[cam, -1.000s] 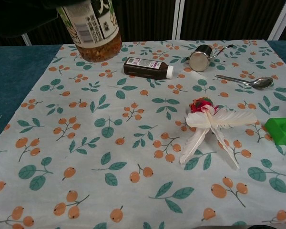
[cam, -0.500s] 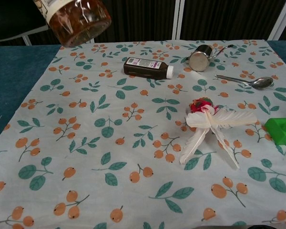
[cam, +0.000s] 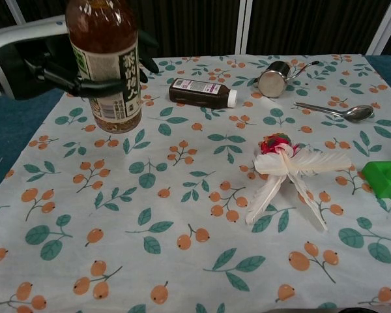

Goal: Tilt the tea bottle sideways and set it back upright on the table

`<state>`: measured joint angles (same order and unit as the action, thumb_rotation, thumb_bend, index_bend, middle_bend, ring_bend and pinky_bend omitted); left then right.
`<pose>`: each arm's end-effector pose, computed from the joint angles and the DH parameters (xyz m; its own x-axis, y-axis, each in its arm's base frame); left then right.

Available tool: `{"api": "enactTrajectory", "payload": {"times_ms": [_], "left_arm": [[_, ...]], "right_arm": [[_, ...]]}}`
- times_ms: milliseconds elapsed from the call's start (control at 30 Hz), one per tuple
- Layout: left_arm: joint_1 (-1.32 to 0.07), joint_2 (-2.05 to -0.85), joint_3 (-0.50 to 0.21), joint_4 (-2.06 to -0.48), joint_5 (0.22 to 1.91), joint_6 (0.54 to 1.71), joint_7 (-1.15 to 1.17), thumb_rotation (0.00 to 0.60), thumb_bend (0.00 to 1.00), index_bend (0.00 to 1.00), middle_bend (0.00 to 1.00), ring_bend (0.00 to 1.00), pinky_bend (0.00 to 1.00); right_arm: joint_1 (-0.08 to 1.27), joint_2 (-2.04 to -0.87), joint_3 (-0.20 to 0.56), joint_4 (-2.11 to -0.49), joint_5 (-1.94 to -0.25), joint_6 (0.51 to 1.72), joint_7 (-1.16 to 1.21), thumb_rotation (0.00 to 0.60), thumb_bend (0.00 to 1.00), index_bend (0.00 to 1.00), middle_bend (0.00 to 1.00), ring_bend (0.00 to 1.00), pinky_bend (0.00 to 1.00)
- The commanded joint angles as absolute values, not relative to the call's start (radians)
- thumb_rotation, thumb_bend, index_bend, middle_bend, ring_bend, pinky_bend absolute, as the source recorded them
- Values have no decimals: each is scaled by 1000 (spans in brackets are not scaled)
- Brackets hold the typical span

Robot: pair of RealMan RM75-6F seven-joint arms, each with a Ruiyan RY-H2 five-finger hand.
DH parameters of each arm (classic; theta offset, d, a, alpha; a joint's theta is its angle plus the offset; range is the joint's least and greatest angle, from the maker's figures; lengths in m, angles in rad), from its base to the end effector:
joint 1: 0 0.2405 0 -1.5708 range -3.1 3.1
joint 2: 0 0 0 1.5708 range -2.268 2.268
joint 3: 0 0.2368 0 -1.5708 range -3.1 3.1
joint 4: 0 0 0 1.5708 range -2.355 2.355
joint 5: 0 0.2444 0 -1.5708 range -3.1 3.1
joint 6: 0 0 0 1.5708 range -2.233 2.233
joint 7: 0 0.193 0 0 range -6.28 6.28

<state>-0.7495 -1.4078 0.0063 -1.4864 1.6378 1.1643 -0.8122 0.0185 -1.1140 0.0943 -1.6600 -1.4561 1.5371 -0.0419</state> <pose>-0.1011 0.3330 -0.0360 -0.1671 0.5985 0.7835 0.7864 -0.3984 0.4721 -0.3108 -0.2203 0.1359 0.3926 0.0632 0.9175 -0.9178 0.0911 0.3865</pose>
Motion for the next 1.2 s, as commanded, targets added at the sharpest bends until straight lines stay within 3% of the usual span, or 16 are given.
{"api": "enactTrajectory", "payload": {"times_ms": [33,367,633,1200], "left_arm": [[-706,-1523,-15,-1440,1566,1150,-545,600,530,258,299,256,357],[-705,-1487,41,-1487,1614,1119,-1032,600,530,258,298,252,358],[-677,-1544,84,-1356,1656,1157,-1222,600,530,257,292,247,356],[-630,-1668,110,-1107,1696,1247,-1318,600,519,243,288,242,345]], "right_arm": [[19,-1114,94,-1660,-1456,1537,-42,600,167,150,102,128,186],[18,-1115,93,-1663,-1456,1537,-45,600,167,150,103,129,185],[19,-1115,94,-1662,-1455,1536,-46,600,167,150,102,129,186],[20,-1115,94,-1660,-1454,1534,-48,600,167,150,102,129,185]]}}
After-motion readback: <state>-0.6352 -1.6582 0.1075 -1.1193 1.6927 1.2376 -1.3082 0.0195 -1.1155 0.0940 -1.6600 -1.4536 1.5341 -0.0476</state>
